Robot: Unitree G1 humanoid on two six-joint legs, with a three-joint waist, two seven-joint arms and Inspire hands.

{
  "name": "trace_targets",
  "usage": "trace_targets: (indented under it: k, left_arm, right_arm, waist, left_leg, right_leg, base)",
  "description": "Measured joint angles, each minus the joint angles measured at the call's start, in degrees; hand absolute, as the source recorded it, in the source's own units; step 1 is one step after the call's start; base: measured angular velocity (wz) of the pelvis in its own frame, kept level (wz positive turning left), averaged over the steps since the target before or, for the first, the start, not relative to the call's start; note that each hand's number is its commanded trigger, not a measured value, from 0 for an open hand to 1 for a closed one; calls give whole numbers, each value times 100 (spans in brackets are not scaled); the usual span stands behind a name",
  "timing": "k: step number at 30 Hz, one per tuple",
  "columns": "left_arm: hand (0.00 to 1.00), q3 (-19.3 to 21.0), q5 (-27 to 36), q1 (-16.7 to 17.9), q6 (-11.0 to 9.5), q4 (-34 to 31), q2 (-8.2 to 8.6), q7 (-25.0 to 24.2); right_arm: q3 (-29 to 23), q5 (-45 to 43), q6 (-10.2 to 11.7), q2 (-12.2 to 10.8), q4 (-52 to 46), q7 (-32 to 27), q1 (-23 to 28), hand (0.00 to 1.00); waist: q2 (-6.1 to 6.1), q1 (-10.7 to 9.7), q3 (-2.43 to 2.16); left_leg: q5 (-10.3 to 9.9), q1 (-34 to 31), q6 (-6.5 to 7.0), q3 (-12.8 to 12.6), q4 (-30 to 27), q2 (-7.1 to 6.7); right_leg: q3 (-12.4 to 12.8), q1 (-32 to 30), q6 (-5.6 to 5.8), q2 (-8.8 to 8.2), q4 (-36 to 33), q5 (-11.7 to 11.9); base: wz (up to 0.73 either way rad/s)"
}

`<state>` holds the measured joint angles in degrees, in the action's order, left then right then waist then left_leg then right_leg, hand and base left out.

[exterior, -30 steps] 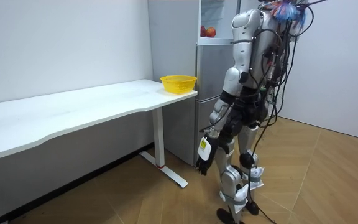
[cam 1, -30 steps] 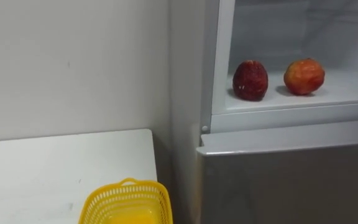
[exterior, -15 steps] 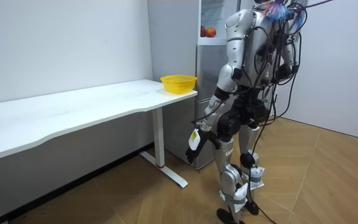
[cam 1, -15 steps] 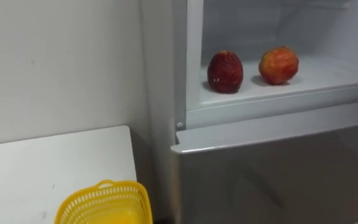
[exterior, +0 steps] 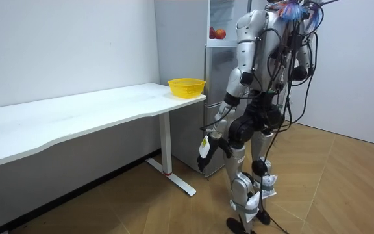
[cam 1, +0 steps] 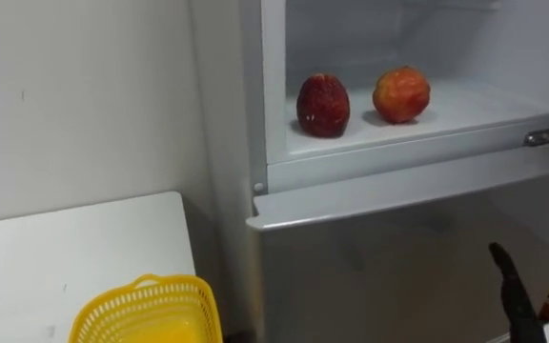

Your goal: Retrieve from the upper fridge

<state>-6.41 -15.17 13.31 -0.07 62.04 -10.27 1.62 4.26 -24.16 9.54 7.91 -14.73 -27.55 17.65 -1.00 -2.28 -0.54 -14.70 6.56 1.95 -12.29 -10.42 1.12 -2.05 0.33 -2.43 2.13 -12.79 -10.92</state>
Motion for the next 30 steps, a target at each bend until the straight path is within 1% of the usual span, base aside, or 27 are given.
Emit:
trace_targets:
  k: [1, 2, 3, 5, 7, 9, 11, 12, 14, 15, 17, 18, 20, 23, 24, 28, 29, 30]
  left_arm:
    - [0, -68, -3, -13, -10, 4, -14, -12]
    - [0, -79, -3, -36, -17, 16, -20, -30]
    - [0, -80, -10, -97, -29, 61, -38, -92]
    - [0, -126, -10, -139, -31, 140, -74, -126]
    - [0, -171, -10, -166, -31, 174, -119, -136]
    - [0, -169, -10, -212, -33, 266, -163, -126]
    - [0, -171, -11, -217, -24, 313, -172, -123]
    - [0, -172, -16, -220, -13, 322, -171, -124]
    - [0, -161, -21, -187, 6, 317, -172, -125]
    - [0, -153, -23, -199, 10, 310, -172, -127]
    - [0, -148, -45, -206, 17, 309, -172, -128]
    - [0, -129, -60, -208, 19, 309, -172, -126]
    - [0, -82, -68, -215, 19, 310, -173, -95]
    - [0, -61, -69, -176, 18, 313, -172, -36]
    - [0, -61, -72, -176, 19, 308, -168, 6]
    - [0, -52, -82, -178, 56, 276, -173, 44]
    - [0, -24, -92, -181, 77, 276, -173, 35]
    - [0, 43, -131, -191, 105, 277, -170, 11]
  right_arm:
    - [68, 4, 46, 64, -65, -93, -70, 0]
    - [104, 5, 51, 104, -115, -131, -99, 0]
    - [131, 2, 125, 151, -204, -177, -131, 0]
    - [146, 5, 229, 186, -227, -241, -246, 0]
    - [149, 11, 245, 194, -253, -336, -376, 0]
    - [145, 16, 275, 216, -303, -487, -503, 0]
    - [130, 13, 306, 255, -302, -635, -651, 0]
    - [120, -2, 305, 324, -302, -723, -761, 0]
    - [65, -81, 306, 393, -302, -817, -949, 0]
    - [26, -84, 306, 438, -302, -872, -1122, 0]
    - [-64, -80, 308, 506, -304, -934, -1363, 0]
    - [-154, -70, 308, 567, -304, -1008, -1498, 0]
    - [-287, -69, 310, 627, -306, -1139, -1713, 0]
    - [-401, -63, 321, 633, -310, -1298, -1974, 0]
    - [-420, -57, 322, 633, -310, -1304, -2021, 0]
    - [-429, 24, 313, 651, -276, -1243, -2115, 0]
    - [-436, 112, 302, 691, -210, -1222, -2178, 0]
    - [-513, 156, 284, 727, -110, -1151, -2245, 0]
  waist:
    - [26, 56, 13]
    - [31, 75, 15]
    - [30, 106, 14]
    - [63, 129, 31]
    - [80, 131, 27]
    - [125, 138, 48]
    - [159, 126, 52]
    - [183, 118, 49]
    - [203, 133, 42]
    - [215, 132, 36]
    - [262, 137, 11]
    - [281, 129, -3]
    - [312, 138, -13]
    - [356, 118, -13]
    - [378, 119, -6]
    - [432, 141, 39]
    - [442, 189, 52]
    - [454, 244, 54]
  left_leg:
    - [1, 7, -1, -2, 0, 2]
    - [1, 7, -2, -6, 0, 4]
    - [2, 8, -2, -5, 0, 6]
    - [1, 17, -2, 5, -1, 7]
    - [1, 7, -2, 22, 0, 6]
    - [2, -1, -2, 69, 9, 3]
    - [2, -16, -2, 100, 12, 0]
    - [2, -22, -1, 158, 12, -9]
    - [2, -8, -1, 188, 11, -11]
    - [3, -12, -1, 209, 10, -8]
    - [3, -14, -2, 246, 10, -12]
    - [4, -6, -3, 317, 7, -13]
    - [9, 0, -10, 355, 3, -12]
    - [14, 0, -18, 434, 2, -1]
    - [16, 9, -22, 466, 3, 2]
    - [24, 21, -35, 516, -9, 5]
    - [24, 12, -35, 517, -31, 3]
    - [24, 6, -35, 517, -38, -1]
  right_leg:
    - [1, 10, -3, 2, -1, 5]
    - [3, 18, -5, 4, 2, 9]
    - [-1, 41, -5, 5, 11, 11]
    - [-21, 81, -5, 3, 15, 11]
    - [-54, 82, -3, -1, 15, 12]
    - [-130, 85, -3, -5, 20, 12]
    - [-168, 113, -2, -3, 20, 17]
    - [-231, 140, -1, -3, 39, 21]
    - [-254, 193, 3, 0, 102, 30]
    - [-272, 212, 2, 2, 131, 39]
    - [-300, 236, 3, -1, 163, 39]
    - [-329, 270, 7, 0, 226, 54]
    - [-357, 271, 6, 1, 219, 55]
    - [-484, 299, -3, -8, 217, 63]
    - [-544, 323, -3, -13, 221, 63]
    - [-617, 363, -5, -27, 228, 64]
    - [-609, 354, -10, -25, 222, 67]
    - [-604, 350, -13, -26, 219, 68]
  base:
    - [-3]
    - [0]
    - [0]
    - [5]
    - [7]
    - [9]
    - [12]
    - [20]
    - [13]
    - [7]
    - [12]
    - [14]
    - [10]
    - [12]
    - [15]
    - [9]
    - [-3]
    - [-3]
